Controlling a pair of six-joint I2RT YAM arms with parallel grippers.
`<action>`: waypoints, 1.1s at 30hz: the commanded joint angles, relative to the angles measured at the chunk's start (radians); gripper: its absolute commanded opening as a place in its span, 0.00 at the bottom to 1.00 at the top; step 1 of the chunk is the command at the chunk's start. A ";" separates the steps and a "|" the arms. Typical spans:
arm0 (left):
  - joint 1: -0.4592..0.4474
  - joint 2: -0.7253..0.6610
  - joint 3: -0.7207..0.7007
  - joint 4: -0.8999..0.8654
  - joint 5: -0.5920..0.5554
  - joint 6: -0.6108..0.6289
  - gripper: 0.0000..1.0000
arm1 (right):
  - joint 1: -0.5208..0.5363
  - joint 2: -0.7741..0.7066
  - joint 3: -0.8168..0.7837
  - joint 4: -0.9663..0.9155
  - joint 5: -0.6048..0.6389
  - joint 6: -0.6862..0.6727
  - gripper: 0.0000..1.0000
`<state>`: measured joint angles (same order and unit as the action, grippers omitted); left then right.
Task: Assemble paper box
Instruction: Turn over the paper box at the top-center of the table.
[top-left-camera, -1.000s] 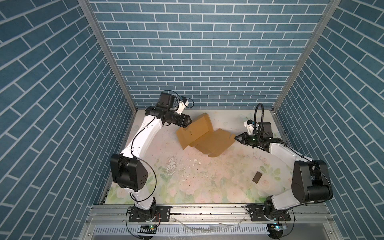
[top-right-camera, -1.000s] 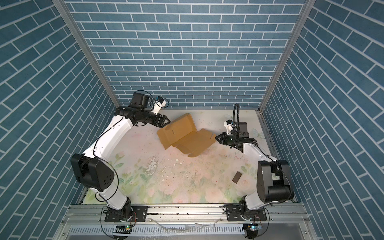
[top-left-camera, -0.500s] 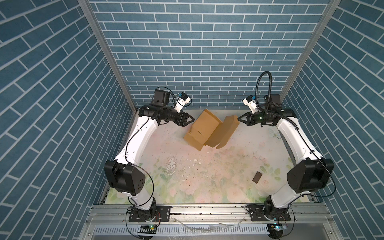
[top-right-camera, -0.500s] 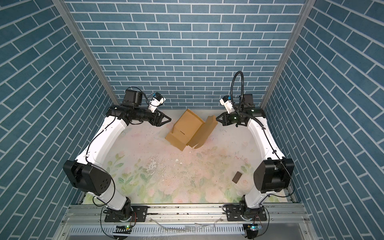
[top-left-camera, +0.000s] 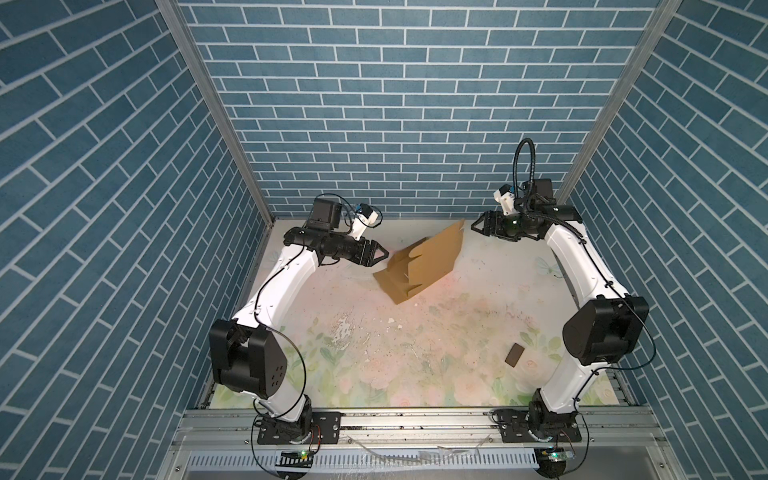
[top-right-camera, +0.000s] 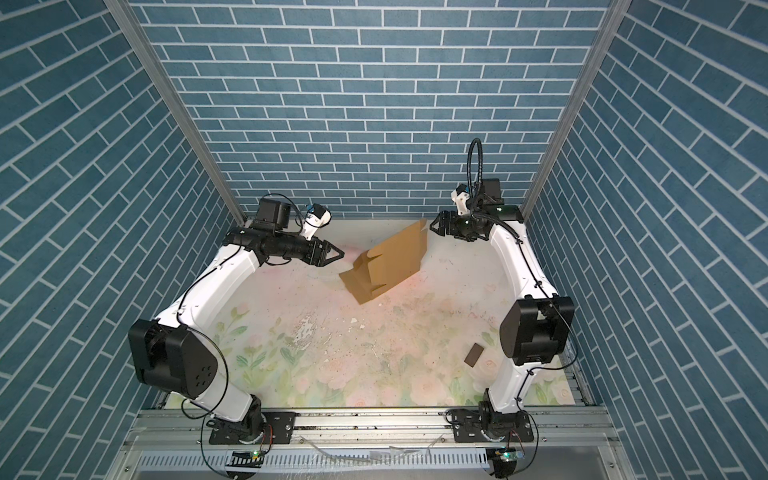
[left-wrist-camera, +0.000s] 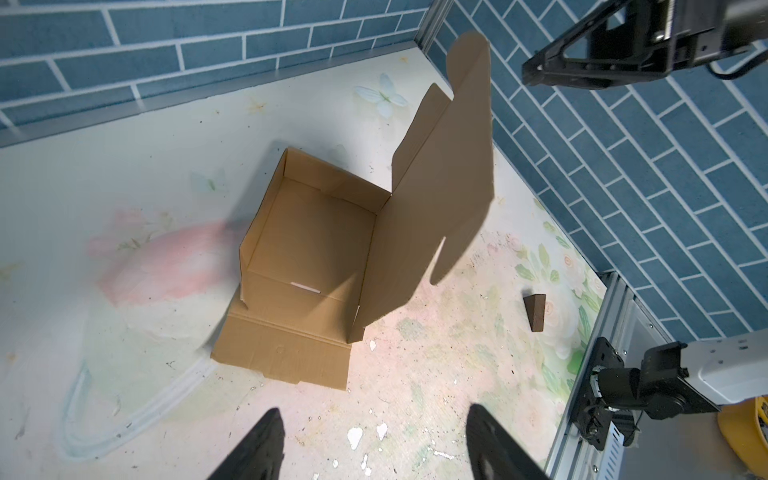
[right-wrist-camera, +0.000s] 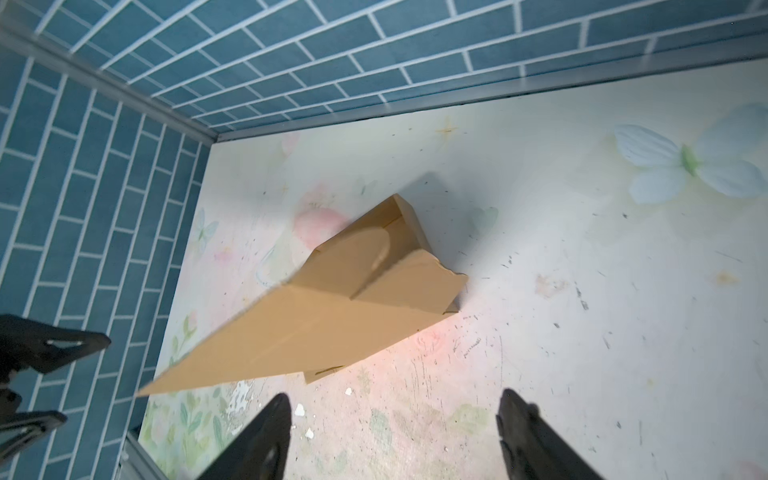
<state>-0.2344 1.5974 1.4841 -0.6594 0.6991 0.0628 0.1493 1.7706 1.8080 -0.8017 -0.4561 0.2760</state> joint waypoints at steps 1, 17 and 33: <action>0.015 -0.014 -0.061 0.086 -0.016 -0.057 0.71 | -0.002 -0.096 -0.034 -0.057 0.175 0.125 0.81; 0.021 0.018 -0.099 0.132 -0.024 -0.053 0.70 | 0.351 -0.141 0.006 -0.103 0.628 0.464 0.78; 0.022 -0.015 -0.173 0.159 -0.003 -0.045 0.79 | 0.450 0.117 0.190 -0.123 0.625 0.586 0.67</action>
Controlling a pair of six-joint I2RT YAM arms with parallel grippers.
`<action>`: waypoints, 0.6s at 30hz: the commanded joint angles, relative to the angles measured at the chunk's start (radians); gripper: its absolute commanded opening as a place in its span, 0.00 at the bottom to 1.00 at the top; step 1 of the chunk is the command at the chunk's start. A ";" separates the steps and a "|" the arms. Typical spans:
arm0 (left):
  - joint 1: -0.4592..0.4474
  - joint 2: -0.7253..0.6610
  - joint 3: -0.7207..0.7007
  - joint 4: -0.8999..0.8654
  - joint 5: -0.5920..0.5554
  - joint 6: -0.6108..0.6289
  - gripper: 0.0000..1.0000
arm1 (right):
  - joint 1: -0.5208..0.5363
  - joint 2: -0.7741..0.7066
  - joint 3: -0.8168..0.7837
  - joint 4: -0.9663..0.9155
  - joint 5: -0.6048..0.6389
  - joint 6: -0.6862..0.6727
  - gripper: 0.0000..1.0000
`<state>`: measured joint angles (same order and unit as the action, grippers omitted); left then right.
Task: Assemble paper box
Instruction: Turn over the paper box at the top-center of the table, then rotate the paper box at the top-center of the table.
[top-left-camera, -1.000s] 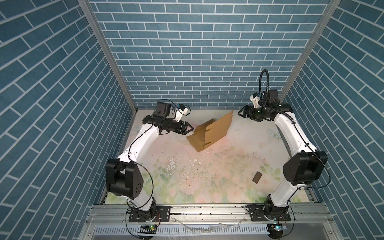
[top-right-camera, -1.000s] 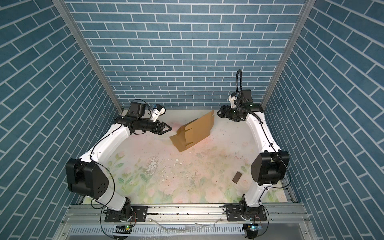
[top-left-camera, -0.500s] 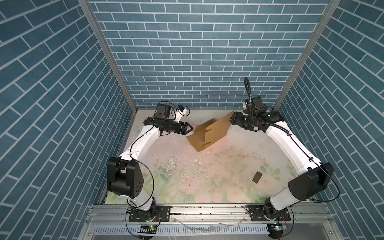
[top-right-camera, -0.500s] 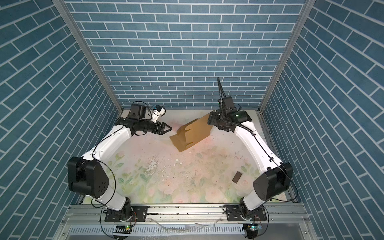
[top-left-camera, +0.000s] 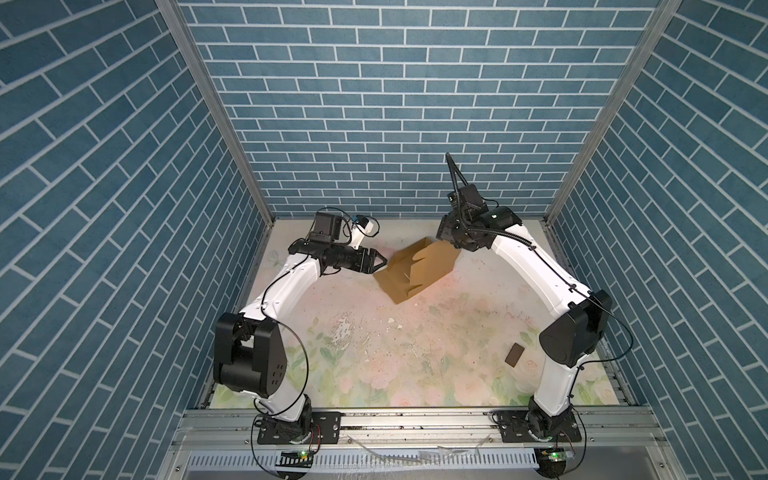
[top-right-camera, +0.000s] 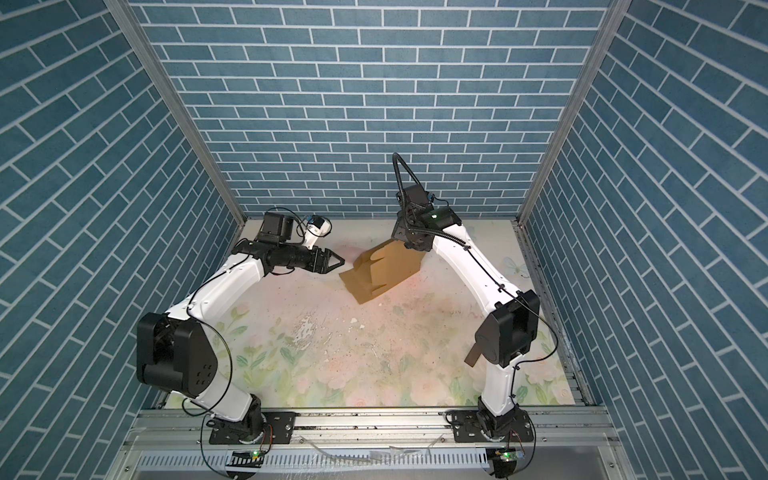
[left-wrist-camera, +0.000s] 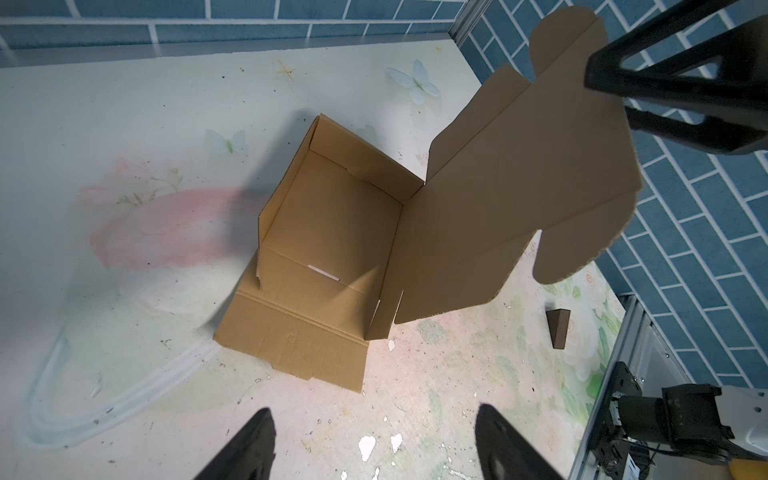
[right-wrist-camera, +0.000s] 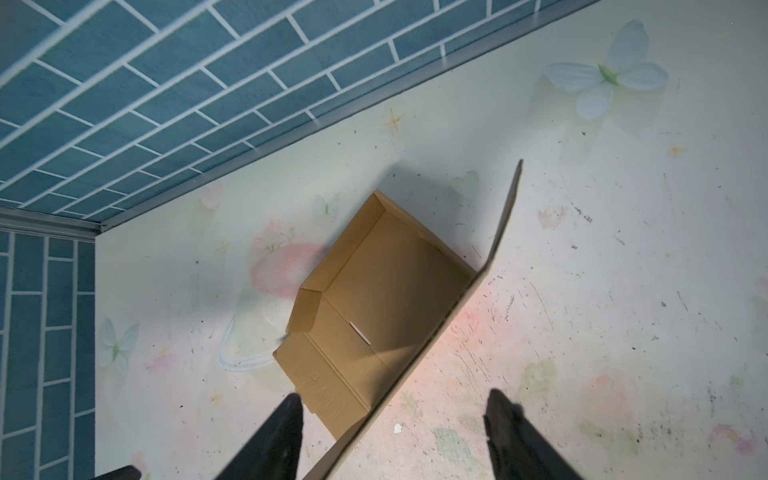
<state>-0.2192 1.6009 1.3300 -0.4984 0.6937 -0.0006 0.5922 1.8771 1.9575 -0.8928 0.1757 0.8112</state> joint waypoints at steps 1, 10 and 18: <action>0.007 -0.020 -0.013 -0.016 0.010 0.023 0.82 | 0.008 0.022 0.054 -0.040 -0.014 0.052 0.65; 0.011 -0.025 -0.003 -0.047 0.000 0.051 0.87 | 0.008 0.033 0.115 -0.108 0.003 -0.025 0.34; 0.015 -0.030 0.002 -0.046 -0.002 0.048 0.87 | -0.011 0.061 0.199 -0.217 -0.031 -0.123 0.00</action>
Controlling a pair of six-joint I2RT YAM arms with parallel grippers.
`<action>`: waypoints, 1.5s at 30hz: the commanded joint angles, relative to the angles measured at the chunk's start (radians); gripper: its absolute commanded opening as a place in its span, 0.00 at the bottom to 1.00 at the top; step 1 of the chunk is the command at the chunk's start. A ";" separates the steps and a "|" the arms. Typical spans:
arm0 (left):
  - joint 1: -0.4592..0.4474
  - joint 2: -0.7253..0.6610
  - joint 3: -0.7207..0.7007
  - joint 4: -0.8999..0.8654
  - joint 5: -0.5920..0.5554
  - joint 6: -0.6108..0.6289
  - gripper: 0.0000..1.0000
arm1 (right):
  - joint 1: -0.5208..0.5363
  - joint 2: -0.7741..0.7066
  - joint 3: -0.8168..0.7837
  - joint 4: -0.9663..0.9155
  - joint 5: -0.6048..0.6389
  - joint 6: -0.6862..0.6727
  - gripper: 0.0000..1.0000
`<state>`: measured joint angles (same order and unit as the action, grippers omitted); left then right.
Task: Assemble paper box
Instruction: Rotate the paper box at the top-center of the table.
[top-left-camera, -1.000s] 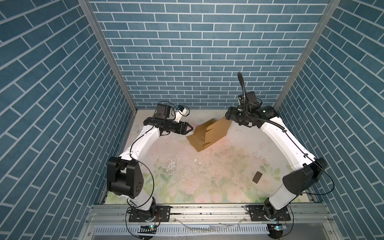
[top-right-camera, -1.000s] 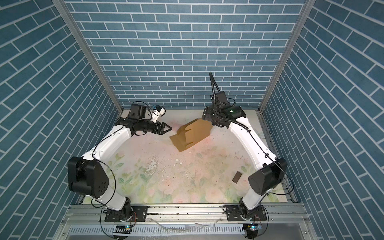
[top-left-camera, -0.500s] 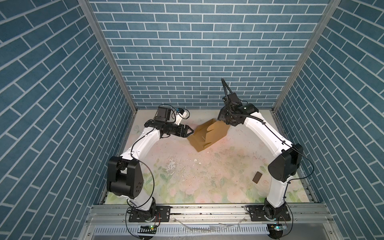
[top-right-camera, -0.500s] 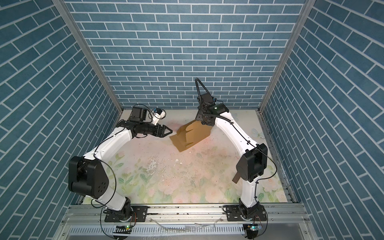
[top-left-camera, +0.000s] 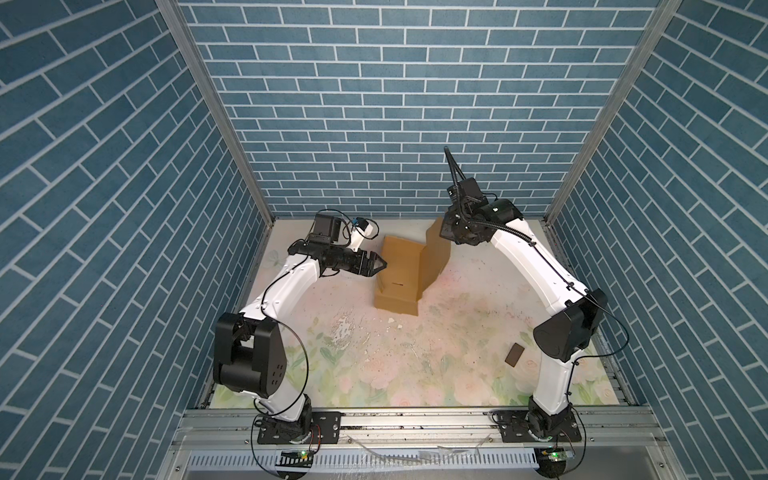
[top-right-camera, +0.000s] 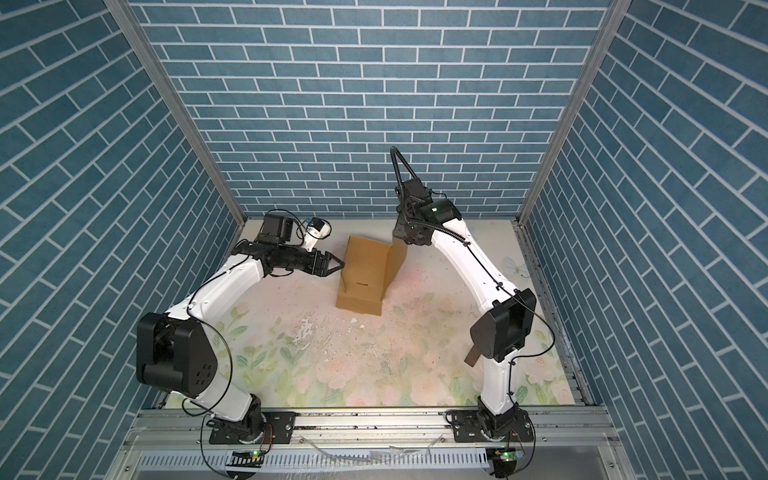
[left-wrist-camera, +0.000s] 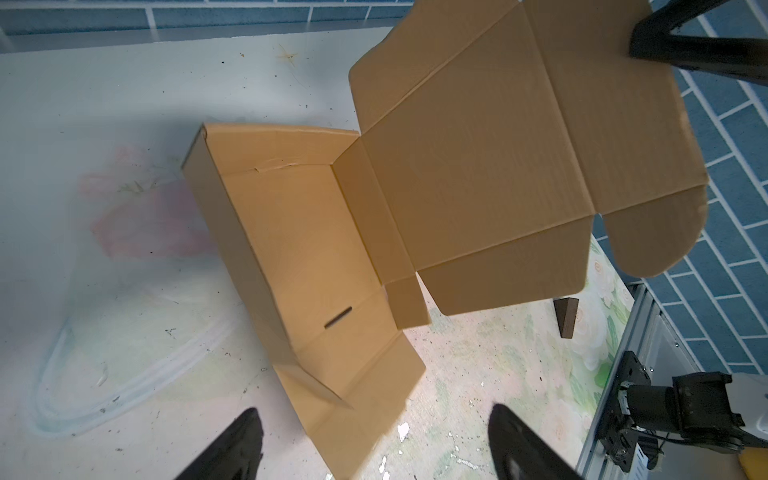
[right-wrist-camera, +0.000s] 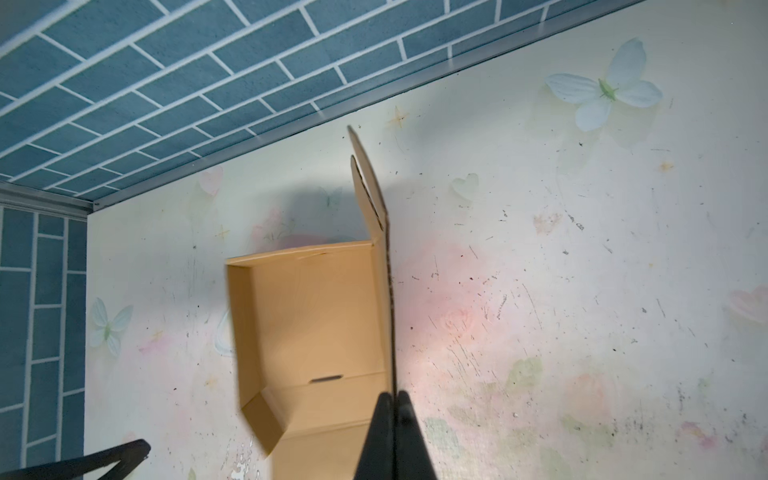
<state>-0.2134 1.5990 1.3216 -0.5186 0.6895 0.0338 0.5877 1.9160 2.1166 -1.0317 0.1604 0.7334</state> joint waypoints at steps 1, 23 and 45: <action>0.011 -0.028 0.010 -0.022 0.005 0.023 0.87 | -0.007 0.023 0.051 -0.080 -0.027 -0.083 0.00; 0.130 -0.089 0.170 -0.213 0.190 0.315 0.84 | -0.035 0.007 0.197 -0.163 -0.503 -1.414 0.00; 0.122 -0.038 0.149 -0.038 0.243 0.308 0.78 | -0.026 0.037 0.227 -0.085 -0.572 -1.497 0.48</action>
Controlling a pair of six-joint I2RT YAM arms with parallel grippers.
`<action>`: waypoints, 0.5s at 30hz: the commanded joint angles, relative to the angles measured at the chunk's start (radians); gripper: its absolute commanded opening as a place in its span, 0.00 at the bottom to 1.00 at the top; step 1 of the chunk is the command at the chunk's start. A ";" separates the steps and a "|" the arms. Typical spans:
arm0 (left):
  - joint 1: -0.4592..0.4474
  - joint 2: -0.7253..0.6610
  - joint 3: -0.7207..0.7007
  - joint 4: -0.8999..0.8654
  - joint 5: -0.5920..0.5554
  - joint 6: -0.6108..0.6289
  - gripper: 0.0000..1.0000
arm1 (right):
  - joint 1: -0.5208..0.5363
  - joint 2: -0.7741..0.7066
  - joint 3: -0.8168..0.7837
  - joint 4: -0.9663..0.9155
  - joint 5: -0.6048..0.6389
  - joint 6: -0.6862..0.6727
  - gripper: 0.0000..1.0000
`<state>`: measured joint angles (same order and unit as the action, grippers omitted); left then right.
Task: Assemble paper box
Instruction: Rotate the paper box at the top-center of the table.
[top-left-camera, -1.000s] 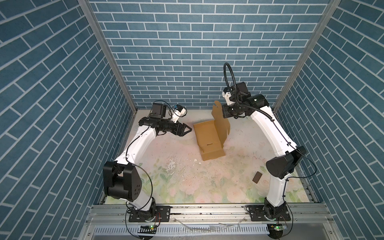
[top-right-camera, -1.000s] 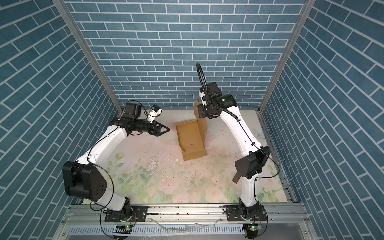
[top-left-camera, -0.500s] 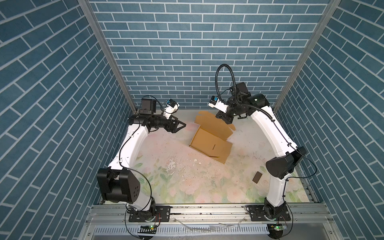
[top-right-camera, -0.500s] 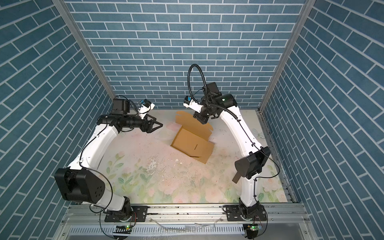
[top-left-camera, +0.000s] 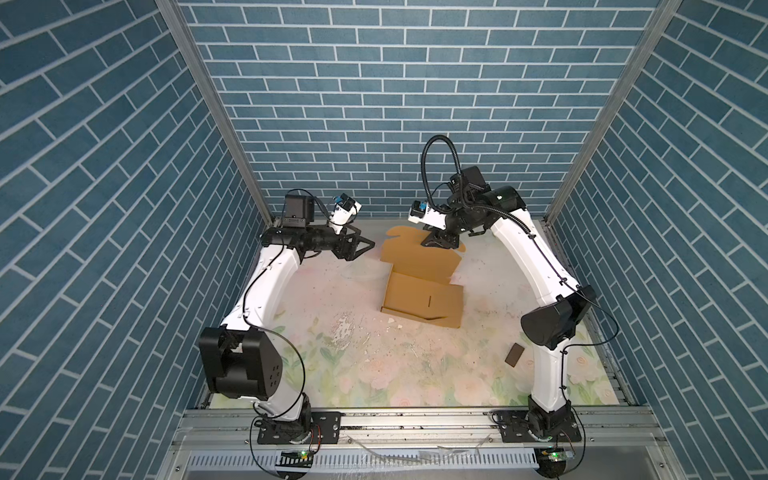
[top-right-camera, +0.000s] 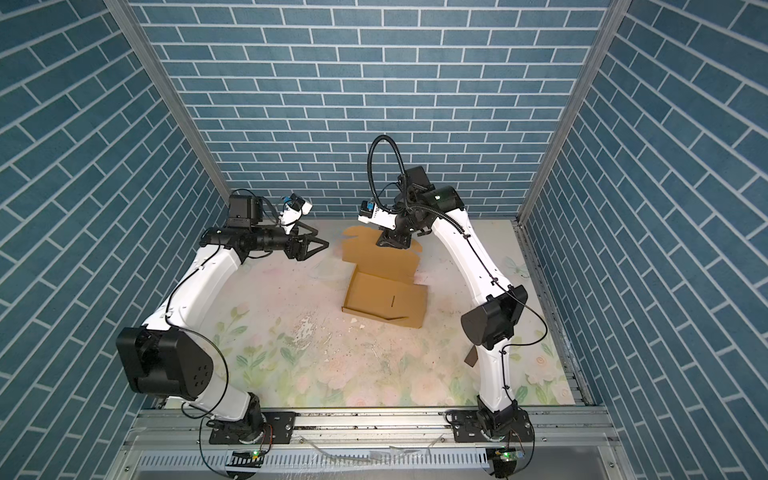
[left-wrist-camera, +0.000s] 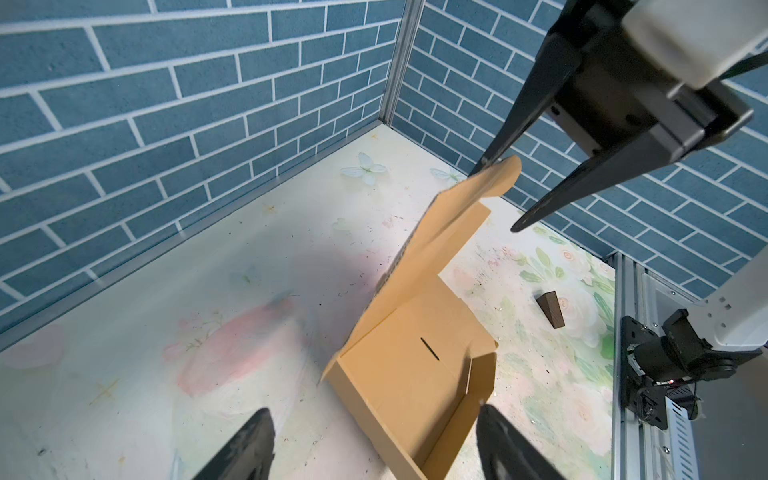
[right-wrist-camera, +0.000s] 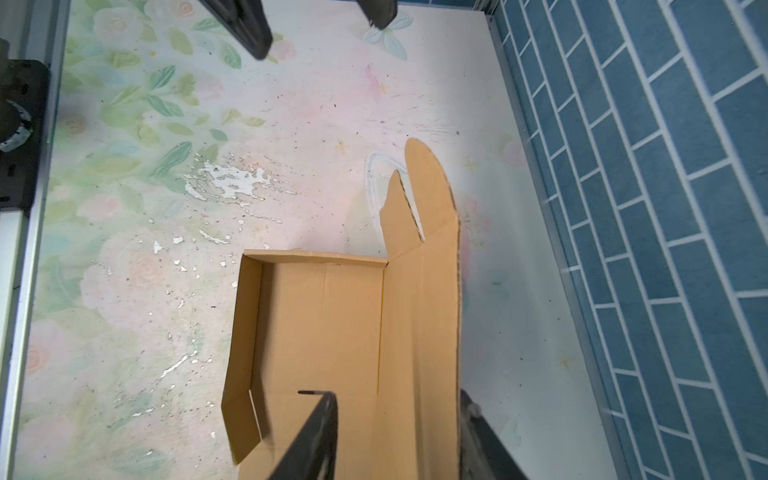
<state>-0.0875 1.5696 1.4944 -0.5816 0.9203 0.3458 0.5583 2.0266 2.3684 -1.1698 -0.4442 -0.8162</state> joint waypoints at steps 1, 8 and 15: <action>-0.004 -0.006 -0.028 0.025 0.011 0.000 0.78 | 0.002 -0.097 -0.052 0.067 0.045 0.071 0.47; -0.004 0.029 -0.043 0.049 0.023 -0.022 0.79 | -0.044 -0.343 -0.488 0.445 -0.019 0.243 0.55; -0.033 0.043 -0.044 0.036 0.021 0.026 0.78 | -0.043 -0.235 -0.368 0.369 0.011 0.258 0.56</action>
<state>-0.1028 1.6047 1.4456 -0.5362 0.9283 0.3328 0.5102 1.7592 1.9804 -0.8169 -0.4335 -0.5976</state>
